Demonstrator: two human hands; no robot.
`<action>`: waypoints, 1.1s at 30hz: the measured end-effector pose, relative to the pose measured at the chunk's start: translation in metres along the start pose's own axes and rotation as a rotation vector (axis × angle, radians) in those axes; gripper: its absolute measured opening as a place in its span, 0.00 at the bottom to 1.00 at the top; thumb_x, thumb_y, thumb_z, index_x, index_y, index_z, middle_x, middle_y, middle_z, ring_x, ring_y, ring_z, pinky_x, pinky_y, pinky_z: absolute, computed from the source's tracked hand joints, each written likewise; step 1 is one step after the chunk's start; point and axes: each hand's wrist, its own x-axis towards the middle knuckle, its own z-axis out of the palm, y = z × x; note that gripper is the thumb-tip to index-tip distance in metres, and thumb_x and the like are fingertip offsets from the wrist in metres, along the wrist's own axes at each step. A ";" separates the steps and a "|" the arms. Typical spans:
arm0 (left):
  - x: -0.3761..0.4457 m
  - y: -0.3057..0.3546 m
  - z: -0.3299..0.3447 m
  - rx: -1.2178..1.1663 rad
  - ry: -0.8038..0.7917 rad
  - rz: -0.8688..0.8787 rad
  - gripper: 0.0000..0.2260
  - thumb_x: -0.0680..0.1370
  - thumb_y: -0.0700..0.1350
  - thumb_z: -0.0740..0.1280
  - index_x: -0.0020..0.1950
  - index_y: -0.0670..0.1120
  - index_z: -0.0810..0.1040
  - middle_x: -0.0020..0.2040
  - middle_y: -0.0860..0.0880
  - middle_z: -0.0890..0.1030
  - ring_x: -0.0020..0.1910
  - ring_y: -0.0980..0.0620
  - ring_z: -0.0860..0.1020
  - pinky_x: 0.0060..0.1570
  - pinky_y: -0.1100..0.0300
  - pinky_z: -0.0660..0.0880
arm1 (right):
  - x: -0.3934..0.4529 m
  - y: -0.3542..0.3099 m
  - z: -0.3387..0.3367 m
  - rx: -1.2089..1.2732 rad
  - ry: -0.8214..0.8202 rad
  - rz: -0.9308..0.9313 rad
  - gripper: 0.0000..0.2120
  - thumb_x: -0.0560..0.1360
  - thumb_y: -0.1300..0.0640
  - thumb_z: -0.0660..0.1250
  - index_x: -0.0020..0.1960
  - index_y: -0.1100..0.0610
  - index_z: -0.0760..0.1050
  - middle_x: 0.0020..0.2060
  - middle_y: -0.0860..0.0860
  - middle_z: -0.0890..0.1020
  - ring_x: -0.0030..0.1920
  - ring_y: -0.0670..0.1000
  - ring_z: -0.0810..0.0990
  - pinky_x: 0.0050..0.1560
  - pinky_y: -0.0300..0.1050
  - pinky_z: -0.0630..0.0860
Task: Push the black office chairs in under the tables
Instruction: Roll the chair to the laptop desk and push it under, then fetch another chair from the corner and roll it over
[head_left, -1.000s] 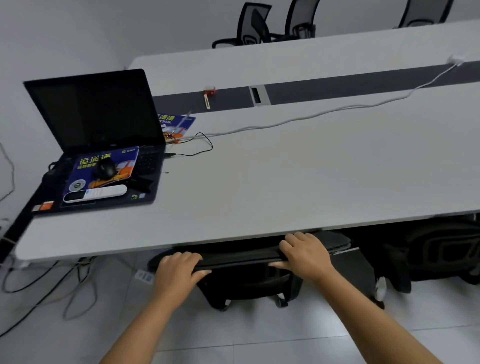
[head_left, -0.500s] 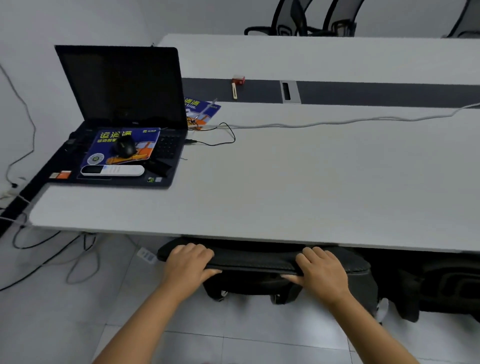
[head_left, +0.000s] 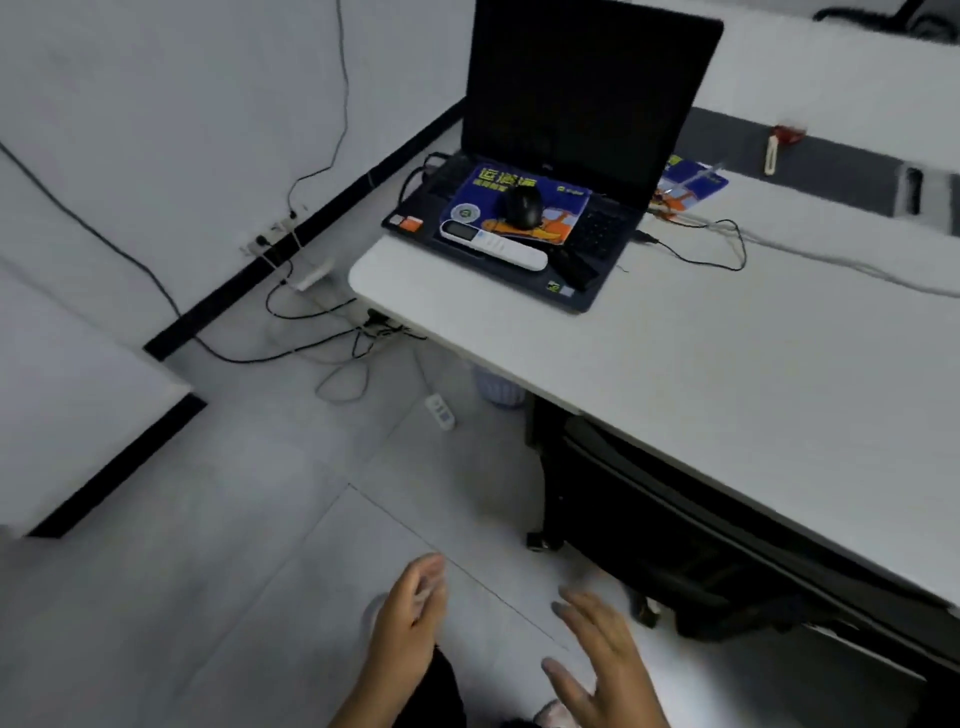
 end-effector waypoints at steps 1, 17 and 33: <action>-0.002 -0.015 -0.016 -0.043 0.049 -0.057 0.11 0.76 0.32 0.62 0.58 0.38 0.75 0.56 0.43 0.77 0.52 0.59 0.77 0.40 0.84 0.68 | 0.002 -0.005 0.014 0.092 -0.050 0.071 0.11 0.76 0.44 0.60 0.49 0.49 0.76 0.52 0.45 0.80 0.55 0.42 0.72 0.54 0.26 0.68; 0.173 -0.025 -0.311 -0.238 0.290 -0.021 0.12 0.78 0.38 0.62 0.58 0.51 0.69 0.53 0.53 0.75 0.51 0.55 0.75 0.51 0.66 0.69 | 0.279 -0.195 0.162 0.251 -0.271 0.174 0.18 0.74 0.60 0.67 0.63 0.58 0.69 0.53 0.49 0.72 0.54 0.47 0.71 0.54 0.36 0.65; 0.504 0.058 -0.467 -0.238 0.391 -0.092 0.19 0.77 0.33 0.62 0.67 0.39 0.64 0.53 0.43 0.76 0.50 0.44 0.76 0.54 0.50 0.71 | 0.649 -0.268 0.209 0.462 -0.146 0.361 0.12 0.77 0.61 0.63 0.60 0.54 0.70 0.53 0.50 0.75 0.53 0.50 0.74 0.54 0.43 0.69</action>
